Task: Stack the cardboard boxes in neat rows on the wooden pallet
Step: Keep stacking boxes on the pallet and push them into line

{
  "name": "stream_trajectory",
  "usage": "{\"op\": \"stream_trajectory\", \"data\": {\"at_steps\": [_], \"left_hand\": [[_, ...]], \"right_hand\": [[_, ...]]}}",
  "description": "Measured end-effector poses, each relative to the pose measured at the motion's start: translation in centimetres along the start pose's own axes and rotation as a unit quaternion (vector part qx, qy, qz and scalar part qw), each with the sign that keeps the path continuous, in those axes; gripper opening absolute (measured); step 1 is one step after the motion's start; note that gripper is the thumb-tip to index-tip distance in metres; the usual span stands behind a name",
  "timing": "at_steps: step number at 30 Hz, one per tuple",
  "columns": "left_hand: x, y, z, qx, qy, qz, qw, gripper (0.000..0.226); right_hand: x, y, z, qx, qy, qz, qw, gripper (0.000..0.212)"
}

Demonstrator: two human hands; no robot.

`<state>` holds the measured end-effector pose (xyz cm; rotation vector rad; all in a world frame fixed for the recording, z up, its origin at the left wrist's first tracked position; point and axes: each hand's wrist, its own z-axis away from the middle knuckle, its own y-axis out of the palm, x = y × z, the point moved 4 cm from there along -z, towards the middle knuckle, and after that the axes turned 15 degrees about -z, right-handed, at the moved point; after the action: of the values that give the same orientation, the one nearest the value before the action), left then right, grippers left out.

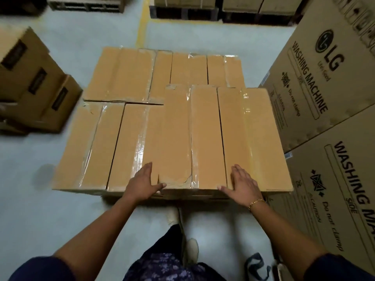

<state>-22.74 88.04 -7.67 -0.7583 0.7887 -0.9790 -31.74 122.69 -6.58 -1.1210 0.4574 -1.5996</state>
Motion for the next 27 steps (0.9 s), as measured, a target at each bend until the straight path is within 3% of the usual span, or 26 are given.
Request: {"op": "stream_trajectory", "data": {"at_steps": [13, 27], "left_hand": [[8.4, -5.7, 10.2, -0.164, -0.095, 0.063, 0.980, 0.090], [33.0, -11.7, 16.3, -0.248, -0.184, 0.141, 0.941, 0.080]], "right_hand": [[15.2, 0.2, 1.5, -0.007, -0.174, 0.004, 0.985, 0.089], [41.9, 11.9, -2.8, 0.025, -0.260, -0.015, 0.965, 0.087]]}}
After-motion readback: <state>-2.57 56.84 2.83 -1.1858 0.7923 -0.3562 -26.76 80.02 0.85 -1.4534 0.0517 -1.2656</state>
